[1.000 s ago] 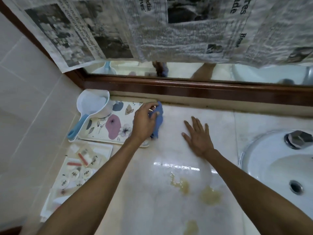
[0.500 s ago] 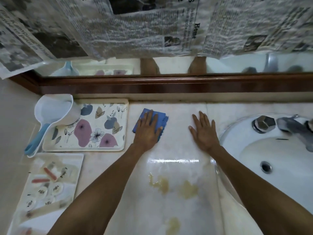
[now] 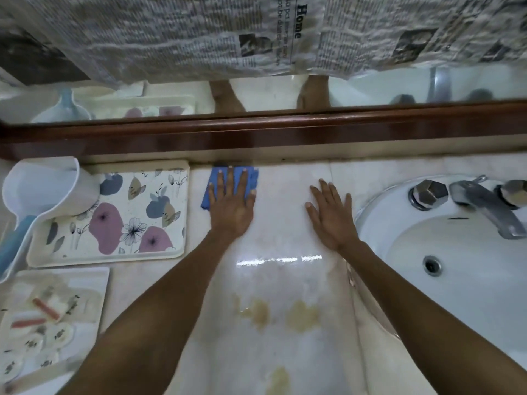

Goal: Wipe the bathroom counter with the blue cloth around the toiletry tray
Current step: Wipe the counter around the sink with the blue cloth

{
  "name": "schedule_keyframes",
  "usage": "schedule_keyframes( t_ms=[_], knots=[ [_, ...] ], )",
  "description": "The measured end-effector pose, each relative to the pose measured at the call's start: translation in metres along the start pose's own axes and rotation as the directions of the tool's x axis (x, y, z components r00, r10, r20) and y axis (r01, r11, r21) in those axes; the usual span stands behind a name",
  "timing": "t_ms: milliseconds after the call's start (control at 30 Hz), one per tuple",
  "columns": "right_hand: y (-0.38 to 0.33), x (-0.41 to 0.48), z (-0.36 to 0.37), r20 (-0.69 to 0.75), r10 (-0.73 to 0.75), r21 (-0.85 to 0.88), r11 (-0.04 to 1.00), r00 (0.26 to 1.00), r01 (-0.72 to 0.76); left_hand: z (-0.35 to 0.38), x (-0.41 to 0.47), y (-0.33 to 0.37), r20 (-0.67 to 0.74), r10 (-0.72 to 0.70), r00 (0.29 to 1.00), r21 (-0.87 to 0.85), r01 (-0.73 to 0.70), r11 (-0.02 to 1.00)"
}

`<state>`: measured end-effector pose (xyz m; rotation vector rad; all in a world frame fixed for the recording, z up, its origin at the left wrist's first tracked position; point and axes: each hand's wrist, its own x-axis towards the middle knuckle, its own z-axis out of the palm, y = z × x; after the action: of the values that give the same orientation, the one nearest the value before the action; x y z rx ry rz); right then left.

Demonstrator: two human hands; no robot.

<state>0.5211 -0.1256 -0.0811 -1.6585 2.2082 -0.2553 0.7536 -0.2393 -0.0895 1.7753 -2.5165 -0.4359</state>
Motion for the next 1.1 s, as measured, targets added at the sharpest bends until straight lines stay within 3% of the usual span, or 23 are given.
schedule_keyframes(
  t_ms=[33,100,167,233,300,367,433,500,567,633,700,767,833,900,967,1100],
  knots=[
    [0.004,-0.003,-0.007,-0.011,0.027,0.011,1.000,1.000,-0.026,0.003,0.008,0.025,-0.013,-0.069,0.998,-0.035,0.069,0.997],
    [0.017,-0.010,-0.021,-0.052,0.080,0.013,0.997,0.995,-0.079,0.012,0.015,0.076,-0.003,-0.077,0.997,-0.082,0.077,0.994],
    [0.035,-0.014,-0.032,-0.092,0.122,-0.013,0.992,0.988,-0.124,0.023,0.002,0.115,0.013,0.066,0.998,-0.071,-0.065,0.995],
    [0.053,-0.019,-0.038,-0.109,0.174,-0.023,0.984,0.979,-0.177,0.033,-0.027,0.127,0.070,0.290,0.955,-0.035,-0.288,0.957],
    [0.066,-0.026,-0.039,-0.119,0.194,-0.020,0.980,0.974,-0.198,0.031,-0.053,0.103,0.115,0.501,0.858,-0.035,-0.500,0.865],
    [0.071,-0.032,-0.035,-0.145,0.182,-0.023,0.982,0.972,-0.187,0.023,-0.058,0.055,0.097,0.592,0.800,0.005,-0.595,0.804],
    [0.070,-0.034,-0.030,-0.175,0.182,-0.025,0.982,0.968,-0.189,0.009,-0.041,0.008,0.075,0.539,0.839,0.090,-0.544,0.835],
    [0.068,-0.033,-0.027,-0.204,0.189,-0.027,0.980,0.961,-0.199,-0.002,-0.012,-0.010,0.078,0.379,0.922,0.065,-0.384,0.921],
    [0.068,-0.032,-0.026,-0.228,0.193,-0.031,0.978,0.954,-0.206,-0.002,0.008,0.013,0.044,0.181,0.983,0.031,-0.182,0.983],
    [0.070,-0.032,-0.024,-0.249,0.194,-0.029,0.978,0.949,-0.208,0.009,0.017,0.058,0.013,0.049,0.999,-0.010,-0.049,0.999],
    [0.070,-0.031,-0.024,-0.267,0.191,-0.022,0.979,0.945,-0.205,0.024,0.012,0.101,0.005,0.102,0.995,-0.006,-0.102,0.995],
    [0.071,-0.030,-0.024,-0.285,0.185,-0.007,0.981,0.941,-0.195,0.036,-0.012,0.132,0.033,0.285,0.958,0.006,-0.285,0.958],
    [0.071,-0.030,-0.024,-0.300,0.186,0.008,0.981,0.936,-0.192,0.040,-0.043,0.136,0.132,0.498,0.857,-0.025,-0.499,0.866],
    [0.070,-0.031,-0.025,-0.305,0.182,0.017,0.982,0.935,-0.186,0.035,-0.064,0.109,0.190,0.617,0.764,-0.042,-0.621,0.782],
    [0.071,-0.031,-0.026,-0.310,0.177,0.019,0.983,0.934,-0.181,0.025,-0.064,0.069,0.196,0.626,0.755,0.010,-0.640,0.768],
    [0.072,-0.032,-0.025,-0.313,0.181,0.019,0.983,0.932,-0.184,-0.002,-0.013,0.029,0.208,0.415,0.886,0.001,-0.424,0.906]
  ],
)
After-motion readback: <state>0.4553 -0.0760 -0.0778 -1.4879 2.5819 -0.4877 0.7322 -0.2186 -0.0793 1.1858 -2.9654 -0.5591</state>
